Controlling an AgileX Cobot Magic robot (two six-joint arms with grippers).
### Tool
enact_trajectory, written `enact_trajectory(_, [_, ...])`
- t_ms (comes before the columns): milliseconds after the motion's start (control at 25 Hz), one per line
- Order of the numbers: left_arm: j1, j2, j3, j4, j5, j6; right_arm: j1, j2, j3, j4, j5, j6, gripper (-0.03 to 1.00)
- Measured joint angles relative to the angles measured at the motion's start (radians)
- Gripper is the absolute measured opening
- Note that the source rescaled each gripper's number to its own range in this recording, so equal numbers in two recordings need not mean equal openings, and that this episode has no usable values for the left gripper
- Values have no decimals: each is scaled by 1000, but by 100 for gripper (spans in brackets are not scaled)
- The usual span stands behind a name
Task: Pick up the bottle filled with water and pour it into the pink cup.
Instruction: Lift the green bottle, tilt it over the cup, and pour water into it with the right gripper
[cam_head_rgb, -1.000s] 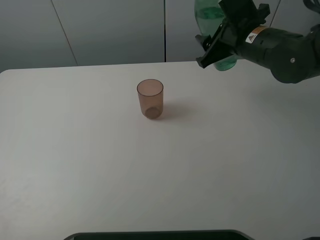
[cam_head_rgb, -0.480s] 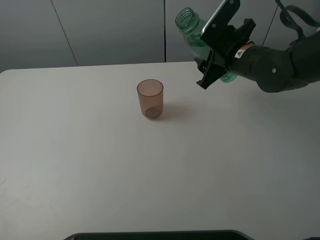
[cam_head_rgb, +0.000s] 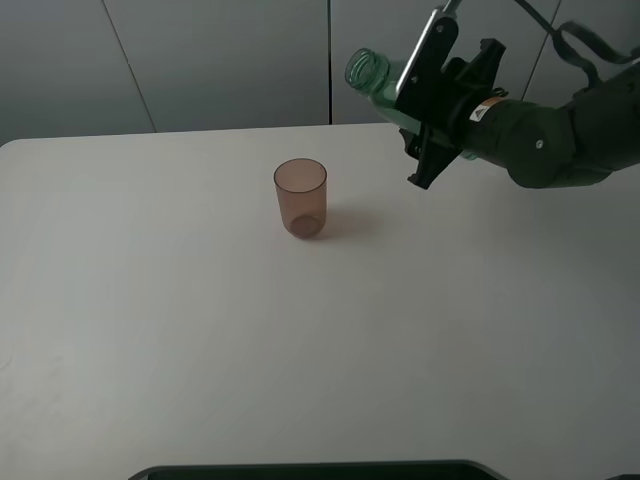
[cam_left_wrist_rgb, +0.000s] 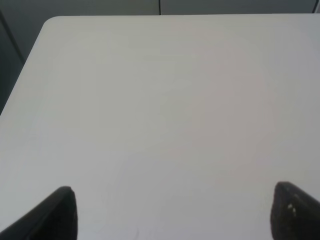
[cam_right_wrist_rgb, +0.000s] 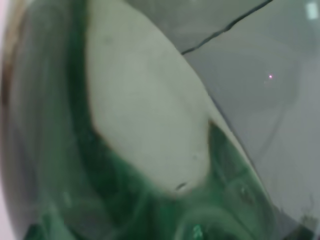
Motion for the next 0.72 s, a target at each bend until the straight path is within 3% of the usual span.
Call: enact_trajectory(720, [0, 0, 0, 0, 0, 0, 1, 76, -105, 42, 10, -234, 0])
